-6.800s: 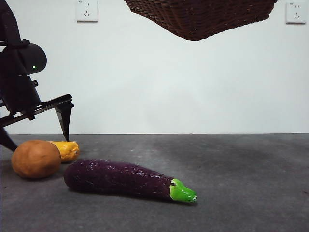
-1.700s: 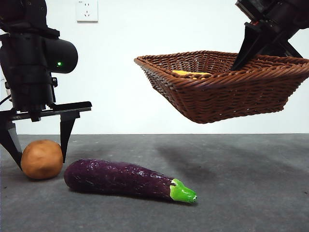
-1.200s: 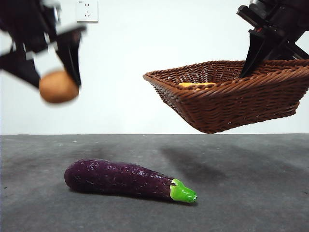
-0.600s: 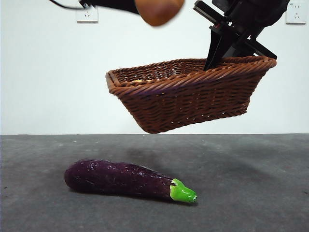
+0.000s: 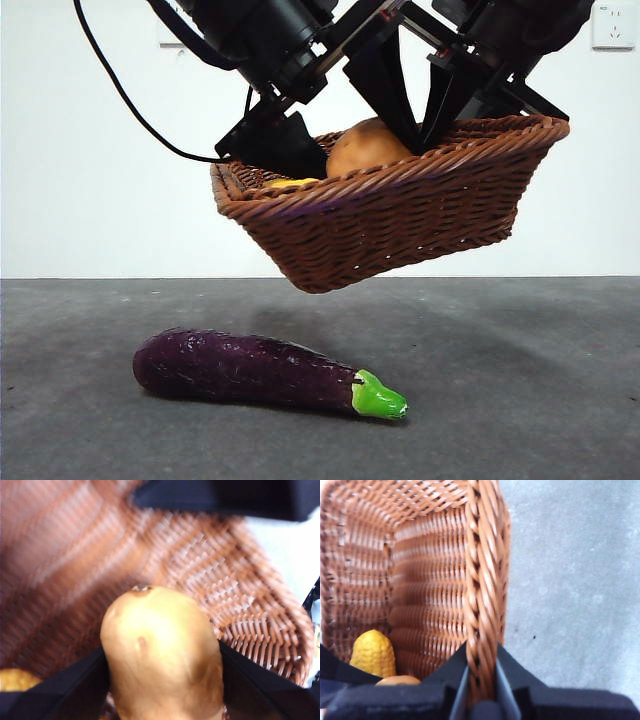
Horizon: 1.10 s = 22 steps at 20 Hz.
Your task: Help me put the vegetables on the table into the basket
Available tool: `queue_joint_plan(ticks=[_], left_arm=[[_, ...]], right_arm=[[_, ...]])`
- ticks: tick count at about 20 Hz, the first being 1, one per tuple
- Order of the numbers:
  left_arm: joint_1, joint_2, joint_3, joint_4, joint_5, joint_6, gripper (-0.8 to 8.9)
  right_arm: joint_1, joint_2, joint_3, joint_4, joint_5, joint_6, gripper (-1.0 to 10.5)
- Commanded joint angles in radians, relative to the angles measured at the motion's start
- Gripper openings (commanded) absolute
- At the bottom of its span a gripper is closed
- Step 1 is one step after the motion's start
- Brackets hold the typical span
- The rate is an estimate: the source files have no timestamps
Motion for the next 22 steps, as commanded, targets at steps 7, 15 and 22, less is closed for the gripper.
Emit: queue_joint_plan(ticks=[7, 15, 22], left_arm=[[-0.005, 0.005, 0.019, -0.021, 0.082, 0.014, 5.03], [0.033, -0.139, 0.182, -0.289, -0.010, 0.265, 5.03], [0.137, -0.327, 0.203, -0.680, -0.154, 0.793, 5.03]], right_arm=[[-0.001, 0.005, -0.005, 0.021, -0.003, -0.004, -0.1], [-0.080, 0.003, -0.004, 0.022, -0.044, -0.013, -0.1], [-0.295, -0.076, 0.006, -0.050, -0.204, -0.080, -0.1]])
